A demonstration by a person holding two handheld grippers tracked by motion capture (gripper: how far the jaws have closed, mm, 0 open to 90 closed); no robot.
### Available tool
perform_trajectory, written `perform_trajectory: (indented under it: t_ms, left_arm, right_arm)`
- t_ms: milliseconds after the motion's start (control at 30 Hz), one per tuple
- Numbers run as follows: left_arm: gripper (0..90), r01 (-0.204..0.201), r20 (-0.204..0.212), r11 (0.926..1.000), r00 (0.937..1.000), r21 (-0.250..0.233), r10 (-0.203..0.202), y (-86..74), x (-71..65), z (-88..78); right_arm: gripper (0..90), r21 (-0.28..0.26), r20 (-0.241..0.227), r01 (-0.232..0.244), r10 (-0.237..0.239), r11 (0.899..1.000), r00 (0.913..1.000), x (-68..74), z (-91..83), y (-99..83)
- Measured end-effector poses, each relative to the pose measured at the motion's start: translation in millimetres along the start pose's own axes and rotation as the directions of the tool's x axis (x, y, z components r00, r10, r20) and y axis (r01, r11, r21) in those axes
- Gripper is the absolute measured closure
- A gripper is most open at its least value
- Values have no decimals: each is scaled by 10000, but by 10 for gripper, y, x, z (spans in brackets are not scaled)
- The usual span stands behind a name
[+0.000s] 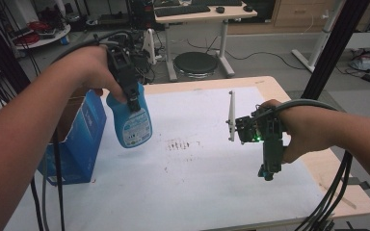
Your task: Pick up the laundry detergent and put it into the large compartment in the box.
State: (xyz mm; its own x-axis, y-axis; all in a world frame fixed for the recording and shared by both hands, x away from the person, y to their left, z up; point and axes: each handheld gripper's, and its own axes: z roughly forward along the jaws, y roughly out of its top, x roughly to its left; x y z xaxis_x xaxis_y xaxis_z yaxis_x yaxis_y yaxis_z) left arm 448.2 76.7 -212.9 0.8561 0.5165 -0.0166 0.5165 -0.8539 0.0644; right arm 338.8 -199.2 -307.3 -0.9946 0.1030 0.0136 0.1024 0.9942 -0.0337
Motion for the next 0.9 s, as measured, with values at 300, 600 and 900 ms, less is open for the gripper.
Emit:
perform_trajectory:
  t_ms: [300,600,900]
  left_arm:
    - [392,512,69,9987,9987,-46,-512,-122,46,-443]
    - [391,1747,134,9846,9846,-113,-1745,-447,203,-909]
    - [391,3338,-21,9423,9426,-249,-3339,-855,402,-1162]
  right_arm:
    - [28,-77,-13,4,-4,10000,10000,8,13,-1]
    - [28,32,-16,-6,6,10000,10000,-3,4,21]
    - [28,121,-30,157,-157,9998,9999,-8,-23,58]
